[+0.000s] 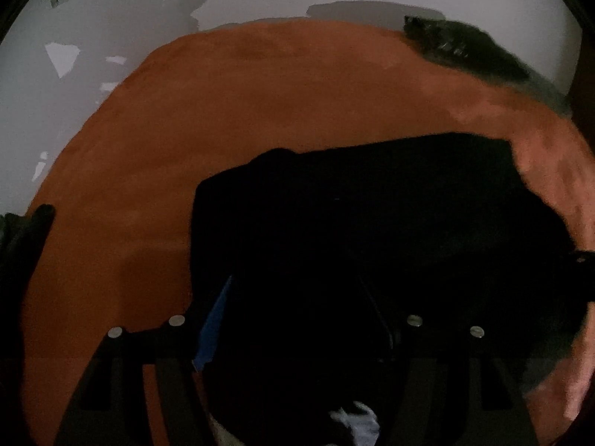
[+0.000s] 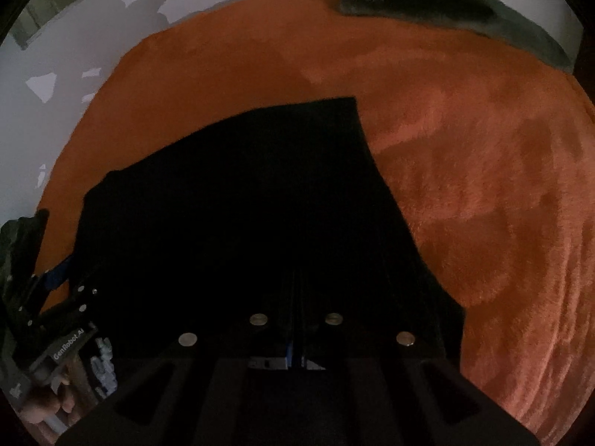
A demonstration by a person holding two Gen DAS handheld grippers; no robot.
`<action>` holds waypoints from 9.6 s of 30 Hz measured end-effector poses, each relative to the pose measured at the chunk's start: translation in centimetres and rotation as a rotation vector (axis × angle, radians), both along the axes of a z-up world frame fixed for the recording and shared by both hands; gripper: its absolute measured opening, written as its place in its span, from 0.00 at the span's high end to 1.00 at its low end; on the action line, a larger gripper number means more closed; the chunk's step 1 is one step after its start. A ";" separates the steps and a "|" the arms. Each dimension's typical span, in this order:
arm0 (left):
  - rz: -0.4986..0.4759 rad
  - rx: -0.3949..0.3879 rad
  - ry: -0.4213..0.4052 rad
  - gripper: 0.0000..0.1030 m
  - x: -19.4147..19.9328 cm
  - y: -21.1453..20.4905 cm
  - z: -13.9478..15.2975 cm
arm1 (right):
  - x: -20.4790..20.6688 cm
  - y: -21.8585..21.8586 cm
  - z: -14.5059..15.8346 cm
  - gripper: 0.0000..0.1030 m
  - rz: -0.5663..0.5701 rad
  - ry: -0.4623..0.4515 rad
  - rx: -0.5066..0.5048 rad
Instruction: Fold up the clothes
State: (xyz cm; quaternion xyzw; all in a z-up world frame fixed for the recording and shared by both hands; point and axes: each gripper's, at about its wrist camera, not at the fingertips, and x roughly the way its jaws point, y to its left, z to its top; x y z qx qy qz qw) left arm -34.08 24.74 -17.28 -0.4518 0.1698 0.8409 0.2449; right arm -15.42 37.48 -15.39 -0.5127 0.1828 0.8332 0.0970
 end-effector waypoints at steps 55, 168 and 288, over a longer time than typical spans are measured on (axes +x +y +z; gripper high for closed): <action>0.126 0.041 -0.070 0.29 8.7 -10.7 -4.0 | 6.0 -17.9 -0.9 0.98 0.331 0.094 -0.063; 0.032 -0.089 -0.586 0.23 -6.9 -4.2 -1.2 | -2.0 11.9 -1.5 0.60 -0.075 -0.247 -0.007; -0.113 0.750 -0.698 0.64 -13.7 -2.2 -8.2 | -22.3 23.3 -8.4 0.84 0.388 0.209 -0.614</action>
